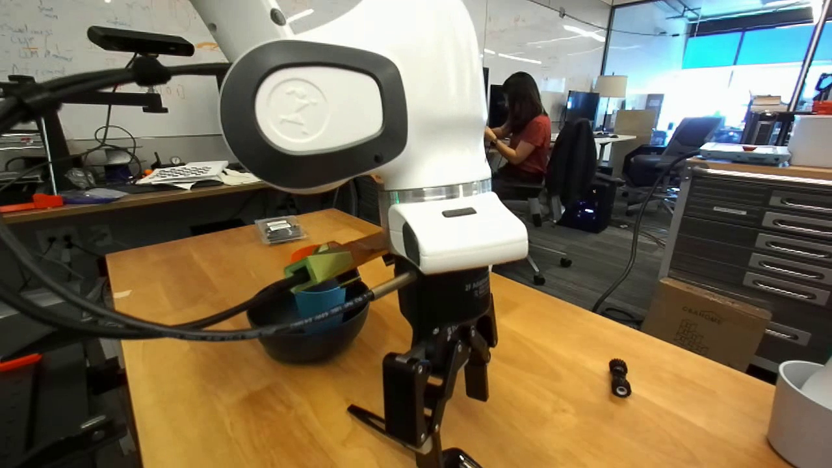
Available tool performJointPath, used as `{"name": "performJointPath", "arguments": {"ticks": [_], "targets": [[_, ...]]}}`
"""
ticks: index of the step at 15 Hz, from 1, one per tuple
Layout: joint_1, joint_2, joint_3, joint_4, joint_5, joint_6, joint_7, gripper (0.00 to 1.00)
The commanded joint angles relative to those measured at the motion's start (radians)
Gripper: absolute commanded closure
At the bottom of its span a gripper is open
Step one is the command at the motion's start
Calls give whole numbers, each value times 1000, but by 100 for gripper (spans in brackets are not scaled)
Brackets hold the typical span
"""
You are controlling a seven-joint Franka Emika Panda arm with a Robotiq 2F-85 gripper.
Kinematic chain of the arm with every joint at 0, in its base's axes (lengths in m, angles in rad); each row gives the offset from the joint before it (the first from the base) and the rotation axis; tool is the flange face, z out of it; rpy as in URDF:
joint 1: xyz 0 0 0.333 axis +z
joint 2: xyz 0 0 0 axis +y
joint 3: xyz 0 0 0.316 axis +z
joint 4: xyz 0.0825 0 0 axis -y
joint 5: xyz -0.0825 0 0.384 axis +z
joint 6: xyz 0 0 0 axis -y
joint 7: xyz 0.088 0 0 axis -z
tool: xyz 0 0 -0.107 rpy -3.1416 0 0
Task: Put the blue cup in the black bowl, then put the green and orange cups on top of the blue cup then put the black object in the orange cup
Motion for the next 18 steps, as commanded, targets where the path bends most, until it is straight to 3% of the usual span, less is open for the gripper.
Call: {"name": "performJointPath", "arguments": {"ticks": [1,10,18], "targets": [[-5,71,0,60,50,8,-35,0],[-9,152,16,136,110,-7,-85,0],[0,170,11,137,114,-12,-115,0]]}}
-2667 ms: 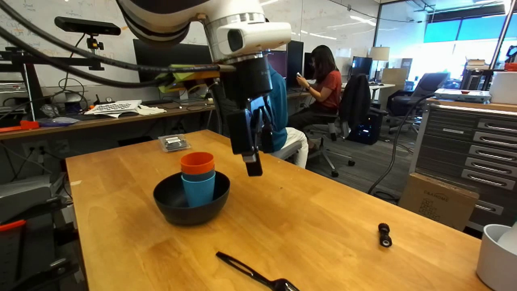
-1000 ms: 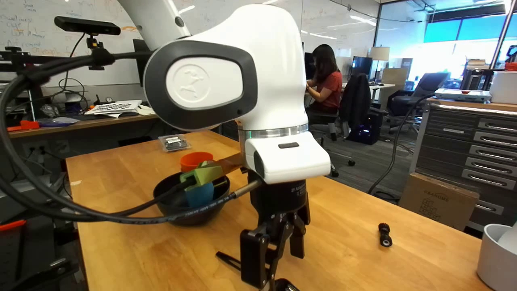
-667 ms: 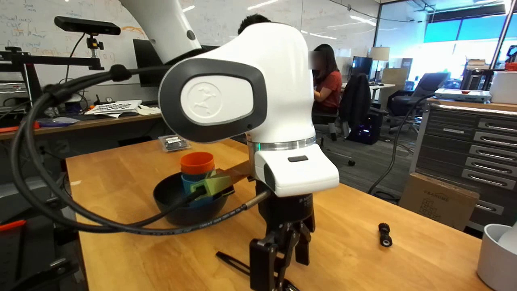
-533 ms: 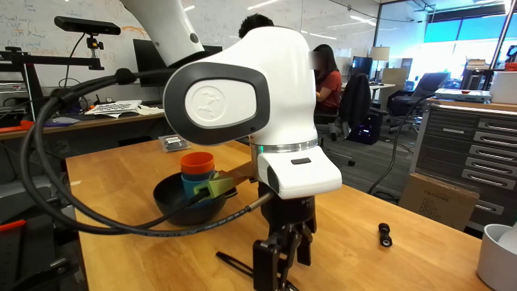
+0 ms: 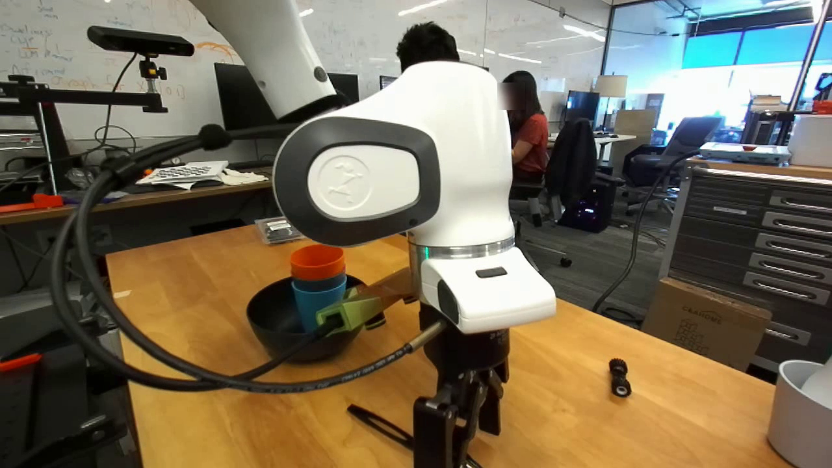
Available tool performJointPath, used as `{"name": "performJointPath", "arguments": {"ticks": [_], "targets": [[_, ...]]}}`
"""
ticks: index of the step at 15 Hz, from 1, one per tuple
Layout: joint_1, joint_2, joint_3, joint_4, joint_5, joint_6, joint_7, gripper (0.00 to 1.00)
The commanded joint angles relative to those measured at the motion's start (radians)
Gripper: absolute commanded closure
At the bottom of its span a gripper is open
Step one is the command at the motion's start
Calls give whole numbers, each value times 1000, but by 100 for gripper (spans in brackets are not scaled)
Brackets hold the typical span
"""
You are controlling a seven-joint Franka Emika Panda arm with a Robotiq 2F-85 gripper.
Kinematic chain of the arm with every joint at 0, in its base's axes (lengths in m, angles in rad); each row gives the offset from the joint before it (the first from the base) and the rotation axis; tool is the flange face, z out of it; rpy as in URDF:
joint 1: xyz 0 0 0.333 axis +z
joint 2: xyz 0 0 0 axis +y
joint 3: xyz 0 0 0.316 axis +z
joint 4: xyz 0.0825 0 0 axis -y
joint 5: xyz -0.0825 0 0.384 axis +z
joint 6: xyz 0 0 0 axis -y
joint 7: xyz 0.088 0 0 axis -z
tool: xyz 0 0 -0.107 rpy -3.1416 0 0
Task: Put the blue cup in the black bowl, then put the green and orange cups on top of the blue cup then put the black object in the orange cup
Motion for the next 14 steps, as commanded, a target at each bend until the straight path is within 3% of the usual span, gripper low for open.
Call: {"name": "performJointPath", "arguments": {"ticks": [1,2,3,4,12,14], "targets": [[1,14,2,19,31,-12,-47,0],[2,16,2,17,31,-13,-51,0],[5,19,0,16,31,-13,-52,9],[6,21,0,16,31,-13,-55,26],[19,21,-3,23,32,-12,-49,88],[19,22,-4,23,32,-13,-49,85]]}}
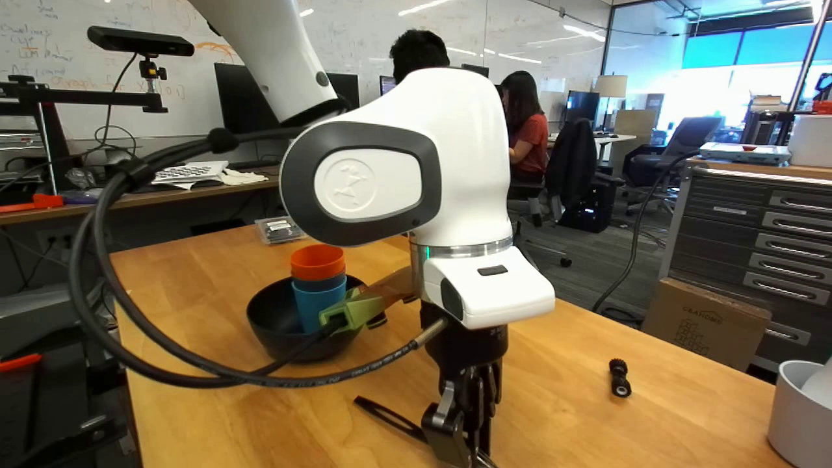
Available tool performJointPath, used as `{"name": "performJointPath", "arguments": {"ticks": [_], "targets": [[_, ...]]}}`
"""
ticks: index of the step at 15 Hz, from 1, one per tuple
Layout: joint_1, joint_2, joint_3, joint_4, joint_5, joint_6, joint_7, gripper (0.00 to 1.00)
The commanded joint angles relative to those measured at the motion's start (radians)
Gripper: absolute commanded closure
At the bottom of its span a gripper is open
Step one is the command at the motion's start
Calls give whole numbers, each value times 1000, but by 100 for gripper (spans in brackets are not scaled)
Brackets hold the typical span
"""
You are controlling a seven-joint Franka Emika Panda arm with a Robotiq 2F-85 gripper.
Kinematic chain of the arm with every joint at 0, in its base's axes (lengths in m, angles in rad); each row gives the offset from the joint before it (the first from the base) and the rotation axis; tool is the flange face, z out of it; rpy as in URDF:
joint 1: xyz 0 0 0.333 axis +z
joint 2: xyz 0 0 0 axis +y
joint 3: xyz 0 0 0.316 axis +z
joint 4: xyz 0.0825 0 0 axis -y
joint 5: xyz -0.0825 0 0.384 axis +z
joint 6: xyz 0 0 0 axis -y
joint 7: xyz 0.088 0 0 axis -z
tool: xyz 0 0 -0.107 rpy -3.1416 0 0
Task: Put the blue cup in the black bowl, then put the green and orange cups on top of the blue cup then put the black object in the orange cup
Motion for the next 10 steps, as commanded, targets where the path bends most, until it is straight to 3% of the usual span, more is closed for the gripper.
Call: {"name": "performJointPath", "arguments": {"ticks": [1,10], "targets": [[6,10,-3,12,32,-12,-28,85],[8,-47,-2,32,51,-65,-16,88]]}}
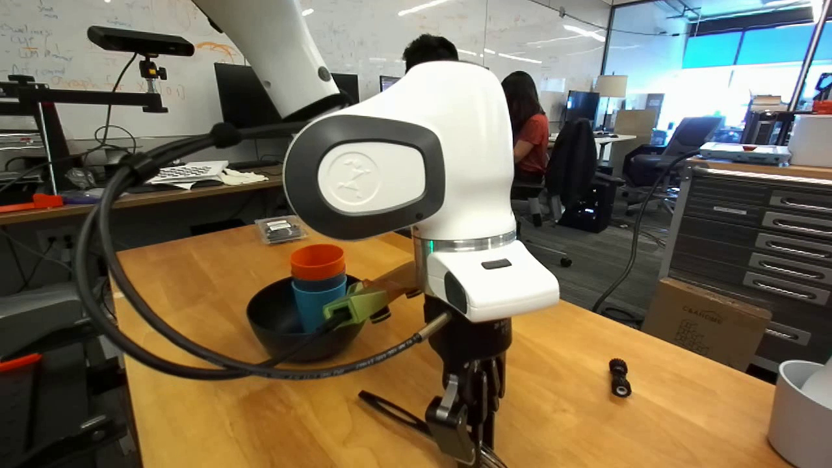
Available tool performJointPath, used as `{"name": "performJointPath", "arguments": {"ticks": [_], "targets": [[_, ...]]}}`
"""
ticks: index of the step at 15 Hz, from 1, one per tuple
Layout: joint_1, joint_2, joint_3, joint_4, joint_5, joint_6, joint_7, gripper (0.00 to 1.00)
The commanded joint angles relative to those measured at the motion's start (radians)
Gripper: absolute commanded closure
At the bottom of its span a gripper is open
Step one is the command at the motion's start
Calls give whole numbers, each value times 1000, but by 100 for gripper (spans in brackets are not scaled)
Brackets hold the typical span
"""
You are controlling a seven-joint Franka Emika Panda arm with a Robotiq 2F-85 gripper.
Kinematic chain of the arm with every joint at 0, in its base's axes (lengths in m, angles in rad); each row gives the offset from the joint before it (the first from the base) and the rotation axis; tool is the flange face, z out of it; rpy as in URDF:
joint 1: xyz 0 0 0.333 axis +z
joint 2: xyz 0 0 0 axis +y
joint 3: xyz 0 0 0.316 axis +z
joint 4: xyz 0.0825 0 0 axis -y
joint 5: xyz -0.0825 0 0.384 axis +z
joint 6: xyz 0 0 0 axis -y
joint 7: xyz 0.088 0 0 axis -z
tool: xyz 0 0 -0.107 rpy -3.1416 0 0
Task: Put the blue cup in the black bowl, then put the green and orange cups on top of the blue cup then put the black object in the orange cup
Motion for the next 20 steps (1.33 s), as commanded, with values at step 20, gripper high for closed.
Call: {"name": "performJointPath", "arguments": {"ticks": [20], "targets": [[-6,-357,258,42,358,-293,-302,89]]}}
